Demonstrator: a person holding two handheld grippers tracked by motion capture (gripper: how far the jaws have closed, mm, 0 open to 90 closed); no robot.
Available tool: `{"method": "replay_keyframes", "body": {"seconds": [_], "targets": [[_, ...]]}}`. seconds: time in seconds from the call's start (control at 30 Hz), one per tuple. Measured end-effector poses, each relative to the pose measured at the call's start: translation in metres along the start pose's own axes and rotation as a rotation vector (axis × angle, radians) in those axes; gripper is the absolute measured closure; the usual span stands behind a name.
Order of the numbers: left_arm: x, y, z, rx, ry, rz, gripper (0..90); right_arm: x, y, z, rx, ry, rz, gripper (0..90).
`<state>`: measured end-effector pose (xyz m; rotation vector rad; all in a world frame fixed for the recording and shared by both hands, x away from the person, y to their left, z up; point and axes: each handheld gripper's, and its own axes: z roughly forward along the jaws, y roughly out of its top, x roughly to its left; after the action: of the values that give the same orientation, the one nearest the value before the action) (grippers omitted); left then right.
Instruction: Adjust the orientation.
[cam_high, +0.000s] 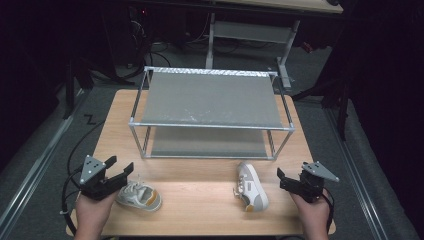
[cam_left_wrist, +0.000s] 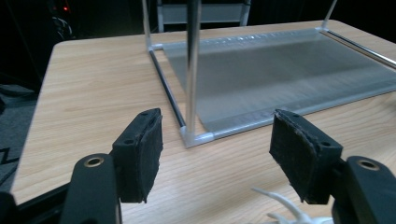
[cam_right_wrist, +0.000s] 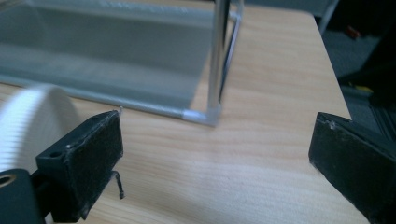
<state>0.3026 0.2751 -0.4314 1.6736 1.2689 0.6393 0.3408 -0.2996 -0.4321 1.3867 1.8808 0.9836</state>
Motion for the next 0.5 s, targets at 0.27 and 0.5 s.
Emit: {"method": "replay_keyframes", "body": {"seconds": [0.27,0.5], "targets": [[-0.011,0.001,0.006,0.014,0.004,0.025,34.3,0.001,-0.001,-0.013,-0.025,0.036,0.000,7.3],[-0.016,0.001,0.004,0.026,0.017,0.046,34.2,0.001,-0.002,-0.014,-0.018,0.039,-0.012,8.1]]}}
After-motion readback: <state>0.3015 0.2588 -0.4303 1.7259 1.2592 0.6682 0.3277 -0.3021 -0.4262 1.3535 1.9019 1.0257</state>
